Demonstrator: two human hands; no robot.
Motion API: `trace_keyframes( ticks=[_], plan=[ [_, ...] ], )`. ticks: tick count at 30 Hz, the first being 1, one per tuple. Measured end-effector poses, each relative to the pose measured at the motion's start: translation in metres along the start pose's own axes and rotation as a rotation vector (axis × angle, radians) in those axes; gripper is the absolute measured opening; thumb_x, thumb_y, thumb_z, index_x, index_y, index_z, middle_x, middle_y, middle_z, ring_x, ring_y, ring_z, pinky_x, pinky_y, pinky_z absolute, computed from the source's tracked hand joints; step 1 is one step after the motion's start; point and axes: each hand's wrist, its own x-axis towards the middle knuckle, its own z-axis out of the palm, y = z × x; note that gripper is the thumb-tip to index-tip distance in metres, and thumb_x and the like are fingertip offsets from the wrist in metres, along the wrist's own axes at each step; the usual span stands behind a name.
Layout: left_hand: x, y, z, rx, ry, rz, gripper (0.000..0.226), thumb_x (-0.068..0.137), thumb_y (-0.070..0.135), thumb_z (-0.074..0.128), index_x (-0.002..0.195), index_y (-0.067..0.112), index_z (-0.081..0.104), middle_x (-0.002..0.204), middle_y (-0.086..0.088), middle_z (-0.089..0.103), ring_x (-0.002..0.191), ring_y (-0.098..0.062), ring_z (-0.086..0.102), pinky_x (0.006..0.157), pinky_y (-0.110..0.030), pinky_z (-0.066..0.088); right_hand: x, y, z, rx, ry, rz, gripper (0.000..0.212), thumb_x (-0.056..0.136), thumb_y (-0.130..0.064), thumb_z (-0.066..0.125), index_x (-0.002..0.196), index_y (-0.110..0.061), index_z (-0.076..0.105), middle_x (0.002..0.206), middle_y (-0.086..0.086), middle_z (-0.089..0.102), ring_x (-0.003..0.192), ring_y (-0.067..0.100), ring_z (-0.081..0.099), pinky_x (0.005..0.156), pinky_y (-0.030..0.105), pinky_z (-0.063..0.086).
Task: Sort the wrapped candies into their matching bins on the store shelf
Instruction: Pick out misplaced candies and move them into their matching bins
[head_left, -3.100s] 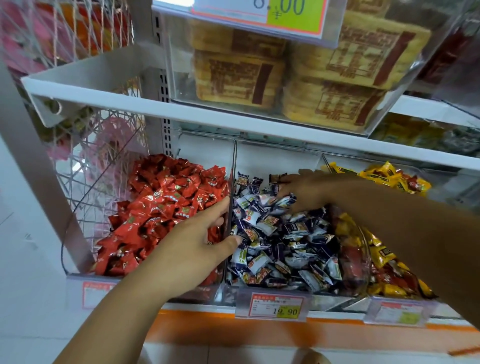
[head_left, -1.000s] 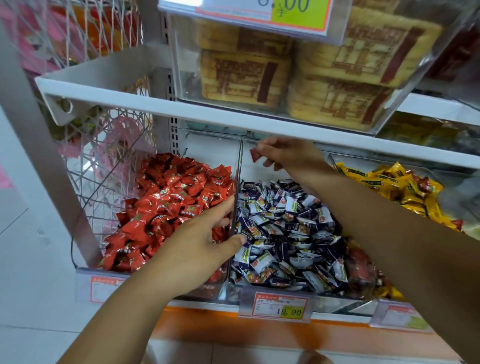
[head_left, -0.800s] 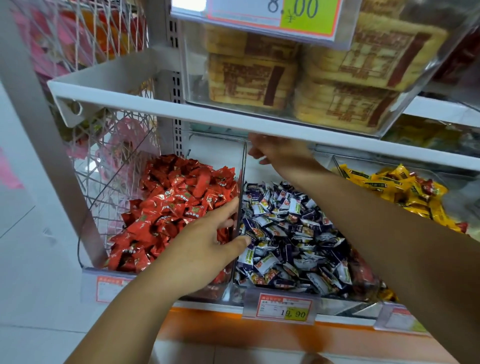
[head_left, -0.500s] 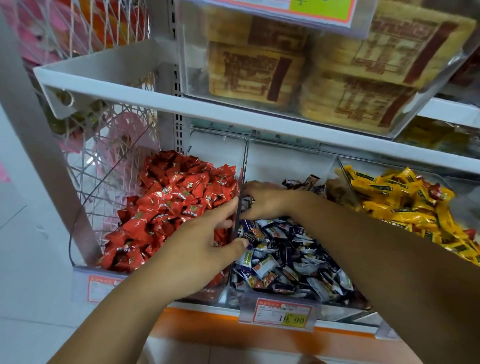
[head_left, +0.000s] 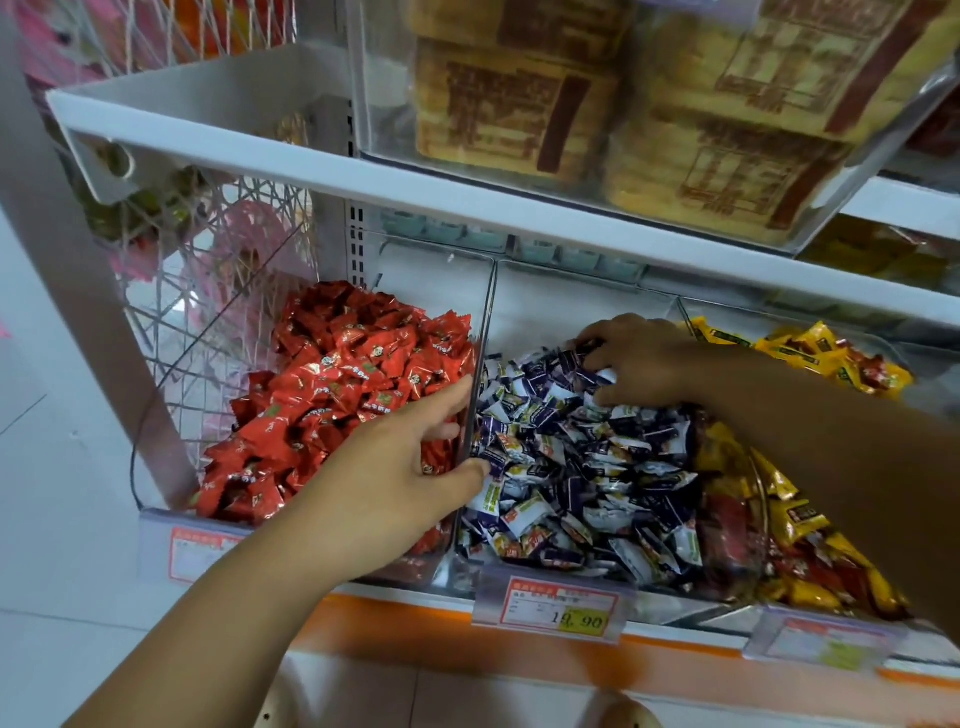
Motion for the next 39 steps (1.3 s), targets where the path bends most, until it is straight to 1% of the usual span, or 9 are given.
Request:
trace_keyframes(
  ticks=[4,7,9,14,18,21,23,26,39],
  plan=[
    [0.001,0.003,-0.001,-0.021,-0.021,-0.005,0.072,0.085,0.043,0.065,0.143,0.054,0.024,0.132,0.043,0.040,0.113,0.032,0.033,0.095,-0.007,0.029,-0.005,-0.011,-0.014,0.155,-0.010,0.025,0.044,0.087,-0.059,0.055,0.126,-0.040,0.058,0.156,-0.006,0.018,0.143,0.023,0.012,0.114,0.050,0.020],
    [0.003,0.002,0.000,-0.020,-0.024,-0.007,0.072,0.084,0.043,0.065,0.143,0.054,0.025,0.129,0.044,0.042,0.112,0.032,0.034,0.098,-0.009,0.031,0.011,-0.035,-0.021,0.459,0.226,-0.047,0.023,0.094,-0.020,0.053,0.110,-0.023,0.070,0.141,0.003,0.048,0.119,0.018,0.050,0.097,0.036,0.044],
    [0.003,0.002,-0.001,-0.019,-0.022,0.003,0.071,0.084,0.043,0.065,0.142,0.055,0.025,0.126,0.047,0.041,0.111,0.033,0.033,0.094,-0.005,0.031,0.025,-0.050,-0.017,0.434,0.119,-0.033,0.030,0.095,-0.011,0.052,0.122,-0.017,0.063,0.136,0.004,0.053,0.105,0.015,0.056,0.085,0.029,0.046],
    [0.003,0.003,-0.003,-0.035,-0.040,0.026,0.063,0.086,0.038,0.065,0.127,0.067,0.027,0.110,0.059,0.040,0.108,0.035,0.033,0.083,0.003,0.029,0.054,-0.058,-0.004,0.360,-0.242,0.073,0.093,0.073,-0.053,0.073,0.147,-0.046,0.018,0.156,0.004,0.022,0.138,0.032,0.029,0.108,0.049,0.034],
    [0.002,0.005,-0.002,-0.045,-0.038,0.044,0.061,0.086,0.035,0.065,0.121,0.068,0.028,0.109,0.061,0.038,0.109,0.034,0.034,0.082,0.005,0.030,0.057,-0.070,0.001,0.182,-0.212,0.043,0.096,0.079,-0.052,0.066,0.149,-0.046,0.002,0.160,-0.001,0.005,0.145,0.034,-0.003,0.115,0.059,0.013],
    [0.001,0.005,-0.001,-0.048,-0.032,0.048,0.060,0.086,0.034,0.065,0.121,0.069,0.029,0.108,0.062,0.038,0.109,0.034,0.033,0.080,0.009,0.028,0.058,-0.074,0.006,0.225,-0.103,0.022,0.091,0.076,-0.048,0.067,0.148,-0.045,0.012,0.152,0.007,0.025,0.139,0.034,0.019,0.108,0.052,0.031],
    [0.001,0.007,0.001,-0.048,-0.027,0.050,0.061,0.086,0.034,0.065,0.119,0.070,0.029,0.107,0.062,0.037,0.109,0.034,0.033,0.079,0.010,0.027,0.057,-0.075,0.007,0.303,-0.028,-0.022,0.083,0.076,-0.037,0.067,0.146,-0.045,0.022,0.134,0.009,0.045,0.112,0.027,0.046,0.083,0.037,0.047],
    [0.000,0.008,0.001,-0.068,-0.024,0.059,0.062,0.087,0.027,0.065,0.115,0.069,0.031,0.106,0.063,0.038,0.106,0.035,0.035,0.076,0.011,0.026,0.057,-0.081,0.008,0.323,0.004,-0.069,0.074,0.080,-0.020,0.060,0.145,-0.043,0.030,0.126,0.007,0.054,0.074,0.015,0.049,0.054,0.025,0.040],
    [0.003,0.001,-0.001,-0.057,-0.015,0.039,0.069,0.083,0.036,0.068,0.138,0.055,0.032,0.122,0.051,0.043,0.113,0.030,0.036,0.082,0.008,0.028,0.022,-0.012,-0.024,0.866,0.278,0.058,0.019,0.080,-0.012,0.073,0.097,-0.013,0.065,0.084,-0.001,0.066,0.069,0.010,0.058,0.058,0.016,0.045]
  ],
)
